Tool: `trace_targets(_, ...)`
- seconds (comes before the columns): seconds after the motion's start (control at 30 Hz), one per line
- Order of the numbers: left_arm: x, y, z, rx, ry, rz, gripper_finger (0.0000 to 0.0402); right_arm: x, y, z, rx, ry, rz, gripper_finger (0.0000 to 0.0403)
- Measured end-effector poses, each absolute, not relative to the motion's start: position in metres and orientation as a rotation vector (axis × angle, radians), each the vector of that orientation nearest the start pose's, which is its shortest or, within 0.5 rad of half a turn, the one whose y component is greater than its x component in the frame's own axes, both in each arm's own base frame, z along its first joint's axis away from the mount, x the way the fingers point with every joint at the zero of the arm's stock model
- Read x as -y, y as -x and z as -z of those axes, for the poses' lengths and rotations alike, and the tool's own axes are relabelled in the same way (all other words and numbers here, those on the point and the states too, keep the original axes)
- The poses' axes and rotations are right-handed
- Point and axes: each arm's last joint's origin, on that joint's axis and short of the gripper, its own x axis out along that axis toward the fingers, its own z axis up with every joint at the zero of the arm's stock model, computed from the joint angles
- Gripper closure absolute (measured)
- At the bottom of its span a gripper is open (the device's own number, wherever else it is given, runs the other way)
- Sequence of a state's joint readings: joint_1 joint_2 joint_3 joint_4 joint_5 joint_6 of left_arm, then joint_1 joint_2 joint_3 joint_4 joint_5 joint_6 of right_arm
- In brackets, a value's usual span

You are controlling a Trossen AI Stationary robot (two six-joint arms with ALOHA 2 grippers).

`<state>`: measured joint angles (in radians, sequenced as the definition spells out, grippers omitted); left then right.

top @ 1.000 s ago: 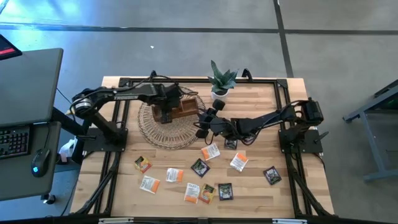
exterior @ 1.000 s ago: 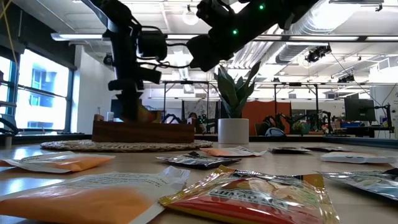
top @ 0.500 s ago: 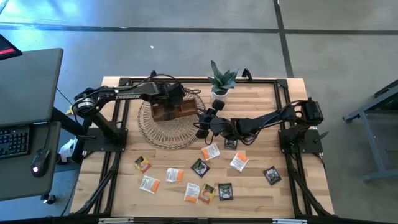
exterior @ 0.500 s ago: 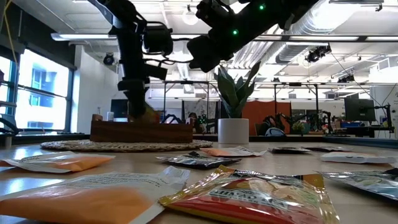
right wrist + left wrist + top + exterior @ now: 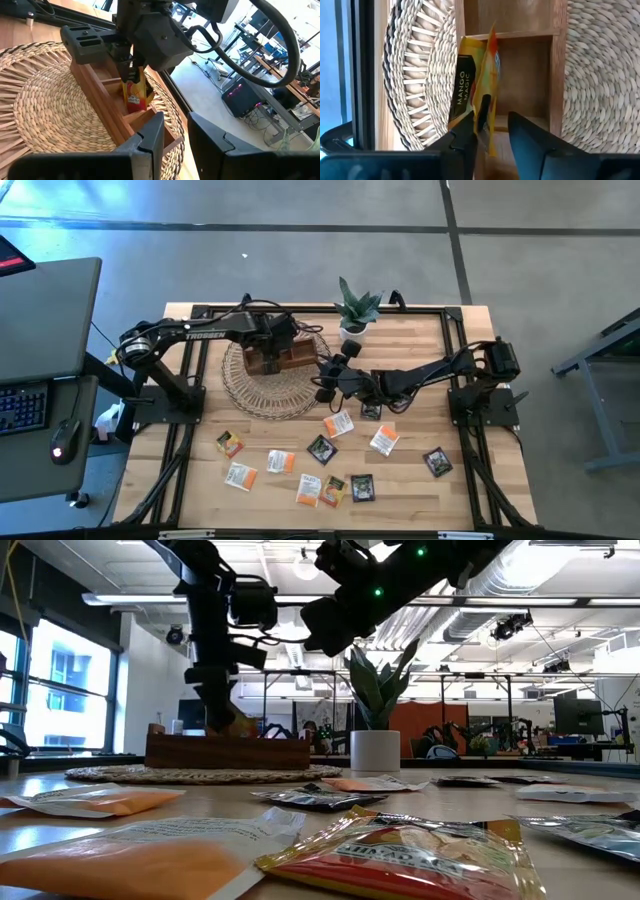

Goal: Pick & Place Tea
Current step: Put the yellow tea bag into the middle section of the wooden organizer

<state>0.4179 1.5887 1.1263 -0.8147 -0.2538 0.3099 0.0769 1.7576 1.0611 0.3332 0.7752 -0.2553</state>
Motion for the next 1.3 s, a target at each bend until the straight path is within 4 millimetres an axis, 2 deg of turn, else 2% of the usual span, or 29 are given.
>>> trace_targets(0.23, -0.129, -0.270, -0.220, -1.371, -0.162, -0.395, 0.0394, -0.009, -0.379, -0.220, -0.425, 0.396, 0.645, 0.0320)
trace_targets(0.37, -0.130, -0.267, -0.221, -1.412, -0.229, -0.462, 0.0388, -0.009, -0.379, -0.220, -0.430, 0.410, 0.643, 0.0320)
trace_targets(0.5, -0.129, -0.263, -0.220, -1.461, -0.242, -0.437, 0.0399, -0.009, -0.379, -0.220, -0.431, 0.410, 0.643, 0.0320)
trace_targets(0.63, -0.119, -0.262, -0.219, -1.531, -0.310, -0.373, 0.0399, -0.008, -0.379, -0.220, -0.431, 0.410, 0.644, 0.0320)
trace_targets(0.87, -0.103, -0.269, -0.219, -1.519, -0.378, -0.322, 0.0398, -0.005, -0.379, -0.220, -0.431, 0.401, 0.644, 0.0320)
trace_targets(1.3, -0.109, -0.269, -0.221, -1.520, -0.434, -0.384, 0.0398, -0.006, -0.380, -0.220, -0.427, 0.393, 0.604, 0.0320)
